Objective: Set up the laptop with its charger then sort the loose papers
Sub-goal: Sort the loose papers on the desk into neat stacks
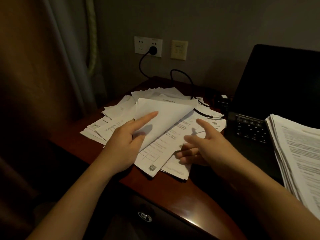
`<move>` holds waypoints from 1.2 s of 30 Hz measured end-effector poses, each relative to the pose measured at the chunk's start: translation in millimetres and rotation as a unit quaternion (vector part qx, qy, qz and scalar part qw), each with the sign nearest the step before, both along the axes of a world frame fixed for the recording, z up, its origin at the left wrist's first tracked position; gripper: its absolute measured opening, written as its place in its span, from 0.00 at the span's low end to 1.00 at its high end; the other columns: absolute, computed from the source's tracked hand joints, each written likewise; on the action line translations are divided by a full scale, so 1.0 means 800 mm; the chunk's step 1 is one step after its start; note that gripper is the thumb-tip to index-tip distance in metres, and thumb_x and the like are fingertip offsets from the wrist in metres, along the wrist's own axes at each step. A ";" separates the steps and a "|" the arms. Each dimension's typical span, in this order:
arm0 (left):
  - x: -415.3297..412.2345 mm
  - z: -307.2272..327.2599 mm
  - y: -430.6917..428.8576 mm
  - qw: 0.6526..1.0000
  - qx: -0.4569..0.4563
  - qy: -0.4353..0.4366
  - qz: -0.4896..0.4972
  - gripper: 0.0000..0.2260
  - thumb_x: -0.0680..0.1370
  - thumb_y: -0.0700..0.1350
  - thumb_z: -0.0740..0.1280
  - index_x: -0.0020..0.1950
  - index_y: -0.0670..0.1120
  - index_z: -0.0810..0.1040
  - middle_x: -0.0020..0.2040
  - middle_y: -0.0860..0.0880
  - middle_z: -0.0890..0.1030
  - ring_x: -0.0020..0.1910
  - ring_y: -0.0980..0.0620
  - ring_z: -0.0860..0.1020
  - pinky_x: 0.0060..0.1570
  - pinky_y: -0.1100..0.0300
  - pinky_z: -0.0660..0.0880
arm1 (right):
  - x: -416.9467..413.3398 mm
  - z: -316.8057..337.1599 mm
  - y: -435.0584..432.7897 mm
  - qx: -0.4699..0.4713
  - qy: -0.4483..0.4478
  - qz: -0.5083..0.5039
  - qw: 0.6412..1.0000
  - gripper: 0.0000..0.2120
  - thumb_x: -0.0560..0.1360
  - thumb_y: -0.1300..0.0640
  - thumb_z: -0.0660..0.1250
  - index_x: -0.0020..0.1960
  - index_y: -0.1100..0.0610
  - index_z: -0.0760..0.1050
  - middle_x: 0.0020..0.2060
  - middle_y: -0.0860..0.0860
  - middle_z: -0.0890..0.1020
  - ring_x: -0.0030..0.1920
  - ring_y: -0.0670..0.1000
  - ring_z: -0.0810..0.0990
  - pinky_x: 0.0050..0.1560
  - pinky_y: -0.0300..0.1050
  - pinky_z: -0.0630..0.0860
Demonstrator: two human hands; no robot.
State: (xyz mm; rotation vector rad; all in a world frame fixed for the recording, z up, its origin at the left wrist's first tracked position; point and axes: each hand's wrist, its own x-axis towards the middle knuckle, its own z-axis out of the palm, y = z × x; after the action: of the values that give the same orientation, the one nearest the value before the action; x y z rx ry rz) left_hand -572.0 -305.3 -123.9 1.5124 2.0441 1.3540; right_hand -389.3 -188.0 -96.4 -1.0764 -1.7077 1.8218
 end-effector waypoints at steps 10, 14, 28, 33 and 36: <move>-0.002 -0.002 -0.004 0.999 0.022 -0.016 0.016 0.18 0.84 0.40 0.61 0.67 0.61 0.75 0.55 0.64 0.74 0.48 0.77 0.71 0.43 0.80 0.71 | -0.004 0.003 -0.009 0.102 0.021 -0.058 0.993 0.40 0.78 0.68 0.67 0.79 0.39 0.55 0.32 0.52 0.80 0.30 0.45 0.81 0.29 0.45 0.80; 0.006 0.005 -0.001 0.998 0.007 -0.040 -0.042 0.17 0.81 0.47 0.65 0.66 0.65 0.74 0.62 0.66 0.71 0.52 0.83 0.67 0.42 0.82 0.69 | 0.017 0.015 0.011 0.094 0.008 -0.115 0.989 0.34 0.81 0.64 0.65 0.78 0.40 0.57 0.35 0.51 0.83 0.33 0.49 0.83 0.33 0.50 0.82; 0.022 0.016 0.005 0.992 -0.067 0.040 -0.098 0.37 0.62 0.66 0.72 0.71 0.67 0.68 0.56 0.73 0.68 0.51 0.86 0.63 0.43 0.83 0.66 | 0.030 0.002 0.001 0.115 -0.001 0.013 0.993 0.45 0.75 0.65 0.73 0.79 0.39 0.52 0.31 0.50 0.83 0.33 0.46 0.84 0.34 0.37 0.79; 0.025 0.010 0.010 0.993 -0.053 0.043 -0.094 0.24 0.67 0.65 0.68 0.63 0.71 0.72 0.56 0.78 0.65 0.51 0.88 0.61 0.43 0.82 0.64 | 0.032 -0.004 0.006 0.165 0.010 -0.065 0.984 0.38 0.76 0.56 0.73 0.78 0.41 0.57 0.36 0.63 0.79 0.35 0.55 0.81 0.33 0.45 0.81; 0.021 0.002 0.014 0.995 -0.025 0.004 -0.092 0.17 0.74 0.57 0.68 0.63 0.66 0.76 0.56 0.76 0.70 0.54 0.85 0.66 0.46 0.84 0.65 | 0.027 -0.015 0.006 0.171 -0.030 -0.052 0.983 0.38 0.74 0.53 0.75 0.77 0.39 0.58 0.41 0.61 0.83 0.40 0.58 0.85 0.33 0.54 0.84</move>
State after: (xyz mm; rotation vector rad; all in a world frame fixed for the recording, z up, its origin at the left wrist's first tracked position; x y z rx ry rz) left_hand -554.8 -294.4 -122.2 1.6409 1.8751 1.2199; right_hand -368.1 -183.4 -108.1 -1.0578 -1.8758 1.3797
